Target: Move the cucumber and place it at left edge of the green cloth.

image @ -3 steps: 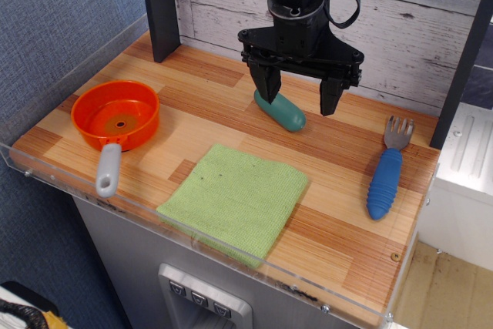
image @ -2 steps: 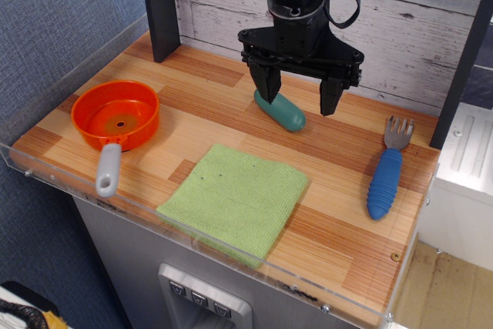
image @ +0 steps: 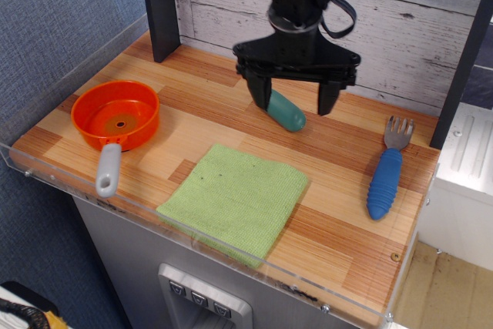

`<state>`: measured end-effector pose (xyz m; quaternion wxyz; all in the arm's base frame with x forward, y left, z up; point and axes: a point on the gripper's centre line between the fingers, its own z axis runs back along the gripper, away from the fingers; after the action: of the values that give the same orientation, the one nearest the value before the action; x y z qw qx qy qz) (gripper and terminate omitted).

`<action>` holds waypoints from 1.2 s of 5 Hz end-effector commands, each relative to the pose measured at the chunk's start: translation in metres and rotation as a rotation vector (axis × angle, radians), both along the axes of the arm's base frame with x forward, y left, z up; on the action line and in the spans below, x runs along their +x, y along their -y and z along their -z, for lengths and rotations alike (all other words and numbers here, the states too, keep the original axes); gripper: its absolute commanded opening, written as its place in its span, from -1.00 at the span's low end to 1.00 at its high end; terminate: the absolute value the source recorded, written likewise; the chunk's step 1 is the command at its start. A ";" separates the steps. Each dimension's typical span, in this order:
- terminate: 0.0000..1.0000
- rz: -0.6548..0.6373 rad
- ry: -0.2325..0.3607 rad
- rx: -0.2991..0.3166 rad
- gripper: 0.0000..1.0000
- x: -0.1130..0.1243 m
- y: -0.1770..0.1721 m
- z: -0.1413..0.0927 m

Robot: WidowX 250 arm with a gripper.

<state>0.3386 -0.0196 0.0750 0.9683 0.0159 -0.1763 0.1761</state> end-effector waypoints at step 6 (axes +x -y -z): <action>-1.00 -0.660 -0.073 -0.150 1.00 0.041 -0.042 0.040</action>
<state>0.3786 0.0182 0.0254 0.8656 0.0135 -0.1003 0.4905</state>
